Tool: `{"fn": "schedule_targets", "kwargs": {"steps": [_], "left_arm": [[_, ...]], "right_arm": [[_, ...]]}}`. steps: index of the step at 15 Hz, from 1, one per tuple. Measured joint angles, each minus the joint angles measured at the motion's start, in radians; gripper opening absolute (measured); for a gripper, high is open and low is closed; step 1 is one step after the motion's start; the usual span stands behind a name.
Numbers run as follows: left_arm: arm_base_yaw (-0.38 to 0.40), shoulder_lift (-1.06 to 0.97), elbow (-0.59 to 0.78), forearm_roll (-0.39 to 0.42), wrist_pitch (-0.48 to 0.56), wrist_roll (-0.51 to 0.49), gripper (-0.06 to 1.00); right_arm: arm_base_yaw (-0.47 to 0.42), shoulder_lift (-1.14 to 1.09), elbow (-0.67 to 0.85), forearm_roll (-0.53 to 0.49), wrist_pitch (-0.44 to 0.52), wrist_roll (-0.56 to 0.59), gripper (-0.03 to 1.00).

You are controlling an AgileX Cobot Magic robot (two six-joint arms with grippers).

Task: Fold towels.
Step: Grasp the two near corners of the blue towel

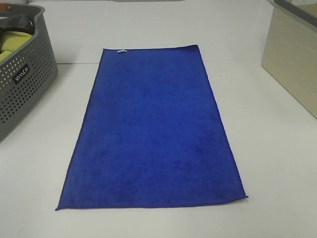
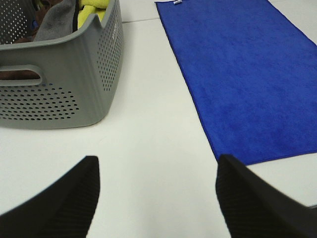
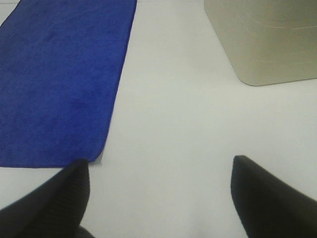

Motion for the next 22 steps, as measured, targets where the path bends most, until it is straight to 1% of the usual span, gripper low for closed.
{"fn": "schedule_targets", "kwargs": {"steps": [22], "left_arm": [[0.000,0.000,0.000,0.000,0.000,0.000,0.64]], "right_arm": [[0.000,0.000,0.000,0.000,0.000,0.000,0.75]]}}
